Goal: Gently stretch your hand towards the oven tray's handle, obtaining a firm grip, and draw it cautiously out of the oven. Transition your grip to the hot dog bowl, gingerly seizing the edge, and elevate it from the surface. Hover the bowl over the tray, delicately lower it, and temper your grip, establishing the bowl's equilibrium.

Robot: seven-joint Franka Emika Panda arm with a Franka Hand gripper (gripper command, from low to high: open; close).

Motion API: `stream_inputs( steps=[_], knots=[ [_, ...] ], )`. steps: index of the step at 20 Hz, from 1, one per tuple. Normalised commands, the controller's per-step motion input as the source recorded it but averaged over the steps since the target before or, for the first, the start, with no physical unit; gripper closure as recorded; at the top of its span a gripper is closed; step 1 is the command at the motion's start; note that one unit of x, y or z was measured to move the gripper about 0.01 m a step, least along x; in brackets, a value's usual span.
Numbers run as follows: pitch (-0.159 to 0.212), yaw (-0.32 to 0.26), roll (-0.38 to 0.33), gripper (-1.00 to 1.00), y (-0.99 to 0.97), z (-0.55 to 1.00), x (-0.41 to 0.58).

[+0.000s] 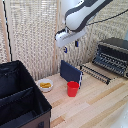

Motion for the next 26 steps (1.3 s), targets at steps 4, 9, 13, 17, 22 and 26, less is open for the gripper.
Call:
stream_inputs(
  steps=[4,9,13,17,22,26],
  knots=[
    [0.0,0.077,-0.323,-1.0,-0.38,0.01,-0.095],
    [0.003,0.103,-0.321,-1.0,-0.32,0.0,-0.023],
    [0.012,0.1,-0.322,-1.0,-0.33,0.0,-0.046],
    [0.007,0.091,-0.297,-1.0,-0.45,0.0,-0.071],
    [0.007,0.082,-0.284,-1.0,-0.51,0.0,-0.088],
    [0.01,0.085,-0.261,-1.0,-0.55,-0.02,-0.069]
  ],
)
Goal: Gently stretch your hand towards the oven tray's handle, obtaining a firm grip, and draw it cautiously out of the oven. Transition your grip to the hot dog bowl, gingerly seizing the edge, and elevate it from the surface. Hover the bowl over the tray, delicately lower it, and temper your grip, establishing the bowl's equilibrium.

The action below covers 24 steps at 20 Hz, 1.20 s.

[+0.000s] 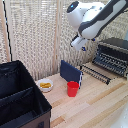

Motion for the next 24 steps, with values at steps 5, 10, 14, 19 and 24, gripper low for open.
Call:
stream_inputs(
  steps=[5,10,14,19,24],
  knots=[
    [0.001,0.121,-0.204,-1.0,-0.58,-0.13,-0.002],
    [0.0,0.12,-0.192,-1.0,-0.54,-0.2,0.0],
    [0.0,0.091,-0.205,-1.0,-0.48,-0.2,0.0],
    [0.0,0.071,-0.21,-1.0,-0.46,-0.21,0.0],
    [0.0,0.059,-0.205,-1.0,-0.47,-0.25,0.0]
  ],
)
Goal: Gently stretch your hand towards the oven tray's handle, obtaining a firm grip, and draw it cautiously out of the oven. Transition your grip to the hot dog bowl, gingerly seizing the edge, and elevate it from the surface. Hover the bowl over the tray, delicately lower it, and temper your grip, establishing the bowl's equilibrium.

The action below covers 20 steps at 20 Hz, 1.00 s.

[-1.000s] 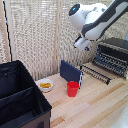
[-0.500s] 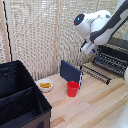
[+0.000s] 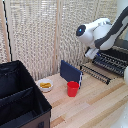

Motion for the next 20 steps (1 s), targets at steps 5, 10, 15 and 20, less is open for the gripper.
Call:
stream_inputs(
  steps=[5,10,15,20],
  knots=[
    [0.038,0.095,-0.169,-1.0,-0.49,-0.34,0.052],
    [0.055,0.093,-0.08,-1.0,-0.49,-0.29,0.161],
    [0.003,-0.003,-0.004,-1.0,-0.58,-0.04,0.317],
    [0.004,-0.014,0.005,-1.0,-0.65,0.0,0.258]
  ],
)
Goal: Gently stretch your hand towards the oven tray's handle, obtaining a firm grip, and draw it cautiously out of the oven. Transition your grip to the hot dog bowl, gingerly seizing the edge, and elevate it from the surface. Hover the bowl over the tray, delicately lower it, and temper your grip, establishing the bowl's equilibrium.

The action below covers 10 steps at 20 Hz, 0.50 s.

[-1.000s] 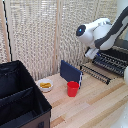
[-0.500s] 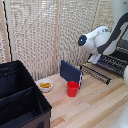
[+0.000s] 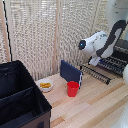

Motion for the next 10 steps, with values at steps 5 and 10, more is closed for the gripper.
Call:
stream_inputs(
  steps=[5,10],
  knots=[
    [0.012,-0.062,0.003,-1.0,-0.56,-0.02,0.143],
    [0.001,-0.075,0.0,-1.0,-0.23,-0.01,-0.021]
  ],
)
